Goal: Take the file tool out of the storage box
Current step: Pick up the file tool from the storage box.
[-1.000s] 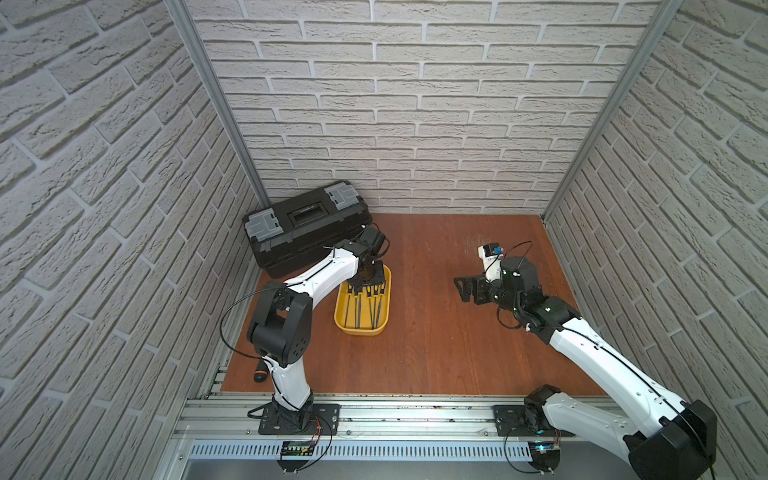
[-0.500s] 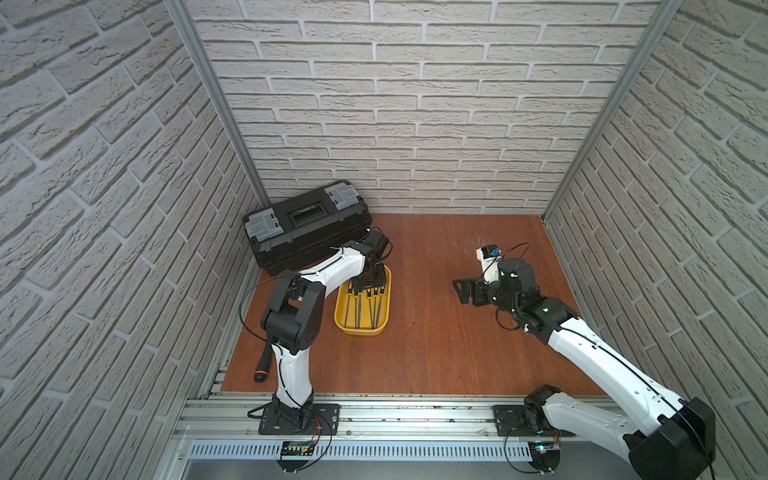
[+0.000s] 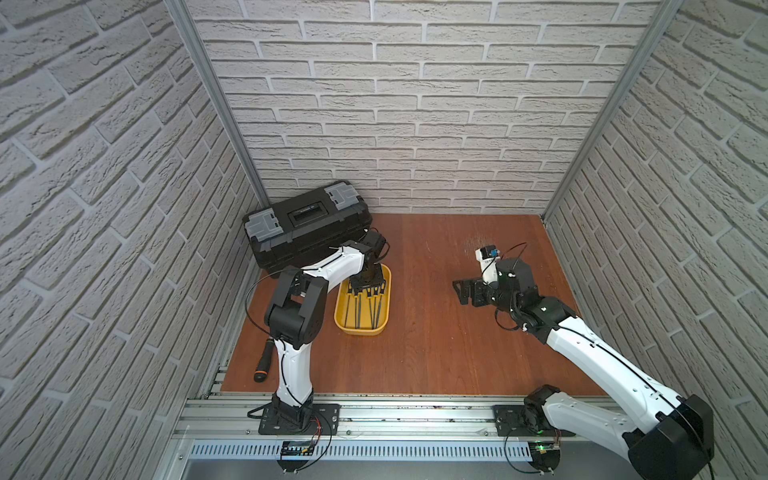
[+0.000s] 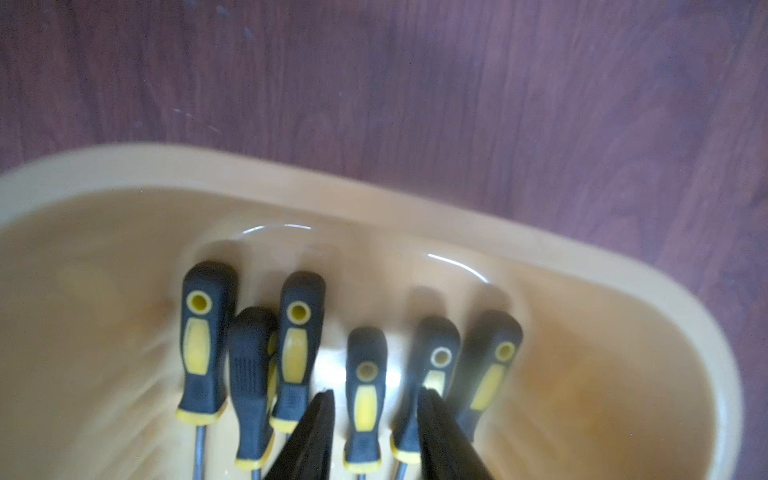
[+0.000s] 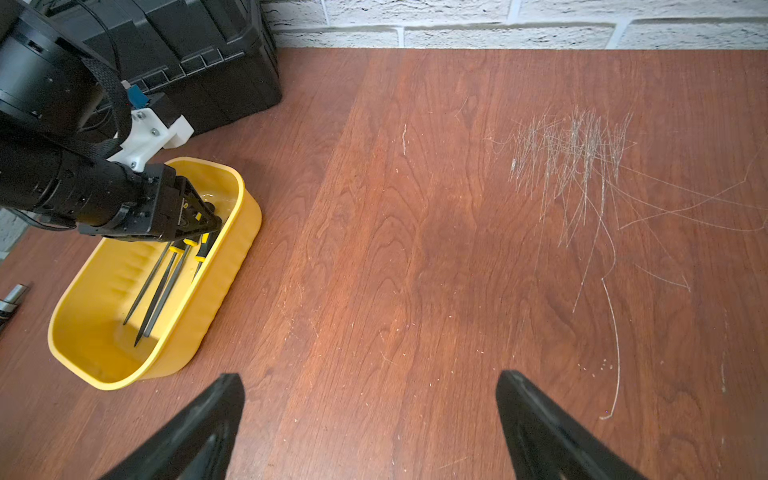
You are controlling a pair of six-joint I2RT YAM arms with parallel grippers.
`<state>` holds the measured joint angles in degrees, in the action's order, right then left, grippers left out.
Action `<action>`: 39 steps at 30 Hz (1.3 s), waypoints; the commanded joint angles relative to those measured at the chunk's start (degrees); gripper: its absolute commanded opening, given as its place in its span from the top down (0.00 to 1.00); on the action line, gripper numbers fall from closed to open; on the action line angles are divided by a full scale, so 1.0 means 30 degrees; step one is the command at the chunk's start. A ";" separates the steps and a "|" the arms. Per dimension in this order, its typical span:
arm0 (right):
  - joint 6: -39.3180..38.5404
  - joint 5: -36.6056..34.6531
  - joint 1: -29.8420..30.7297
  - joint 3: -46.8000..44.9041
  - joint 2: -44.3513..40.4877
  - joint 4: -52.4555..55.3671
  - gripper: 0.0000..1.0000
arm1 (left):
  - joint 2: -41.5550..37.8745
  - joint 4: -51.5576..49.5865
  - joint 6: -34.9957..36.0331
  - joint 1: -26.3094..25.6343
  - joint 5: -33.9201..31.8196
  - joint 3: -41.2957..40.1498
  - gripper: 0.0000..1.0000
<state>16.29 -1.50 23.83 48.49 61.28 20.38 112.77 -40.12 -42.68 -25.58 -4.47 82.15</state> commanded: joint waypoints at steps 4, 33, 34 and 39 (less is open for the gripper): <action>0.0018 -0.0318 0.0185 0.0333 0.0141 -0.0085 0.01 | 0.0725 0.0460 0.0188 0.0349 -0.0232 0.0388 0.63; 0.1045 0.2847 0.0269 0.0457 0.0799 0.0145 0.02 | -0.1821 0.1705 0.1481 0.0688 0.0666 -0.0888 0.86; 0.1251 0.3364 0.0350 0.0536 0.0987 -0.0078 0.03 | -0.2335 0.1809 0.1550 0.0740 0.0901 -0.1093 0.85; 0.2257 0.5165 0.0861 0.1296 0.1818 -0.0801 0.10 | -0.4835 0.2511 0.1918 0.0851 0.2145 -0.1901 0.83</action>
<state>20.60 8.86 25.36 49.82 65.89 21.19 102.56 -34.98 -38.44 -23.49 -1.10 77.69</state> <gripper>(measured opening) 0.905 0.192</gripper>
